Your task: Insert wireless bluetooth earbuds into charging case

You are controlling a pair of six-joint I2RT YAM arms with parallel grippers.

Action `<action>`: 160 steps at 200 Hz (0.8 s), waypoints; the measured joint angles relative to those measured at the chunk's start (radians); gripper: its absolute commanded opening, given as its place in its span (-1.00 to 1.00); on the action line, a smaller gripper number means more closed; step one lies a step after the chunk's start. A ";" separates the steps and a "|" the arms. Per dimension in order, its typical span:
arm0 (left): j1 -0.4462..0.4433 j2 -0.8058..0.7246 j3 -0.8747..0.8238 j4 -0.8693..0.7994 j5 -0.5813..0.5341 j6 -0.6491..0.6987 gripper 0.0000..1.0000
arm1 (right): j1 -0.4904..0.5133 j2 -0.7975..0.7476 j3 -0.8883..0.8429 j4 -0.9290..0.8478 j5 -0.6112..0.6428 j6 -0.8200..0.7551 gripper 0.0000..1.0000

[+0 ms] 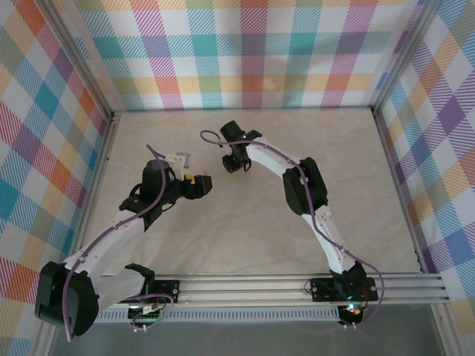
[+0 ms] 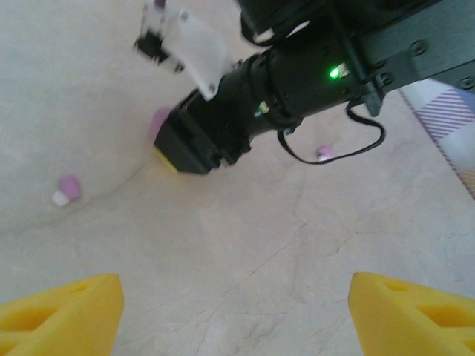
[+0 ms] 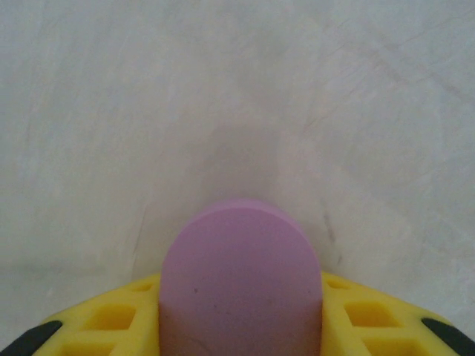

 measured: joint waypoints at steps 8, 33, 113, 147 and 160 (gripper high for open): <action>0.000 -0.027 -0.015 0.022 0.011 0.012 0.61 | 0.000 -0.036 -0.056 0.006 -0.018 -0.037 -0.42; 0.000 -0.090 -0.026 0.073 0.056 0.066 0.62 | 0.000 -0.166 -0.205 0.007 -0.121 -0.166 -0.39; 0.000 -0.110 0.024 0.147 0.287 0.236 0.48 | -0.025 -0.587 -0.338 -0.126 -0.466 -0.455 -0.38; 0.000 -0.078 0.073 0.146 0.404 0.295 0.57 | -0.028 -0.624 -0.367 -0.235 -0.507 -0.544 -0.37; 0.000 -0.073 0.094 0.132 0.447 0.332 0.55 | -0.027 -0.655 -0.399 -0.262 -0.513 -0.572 -0.37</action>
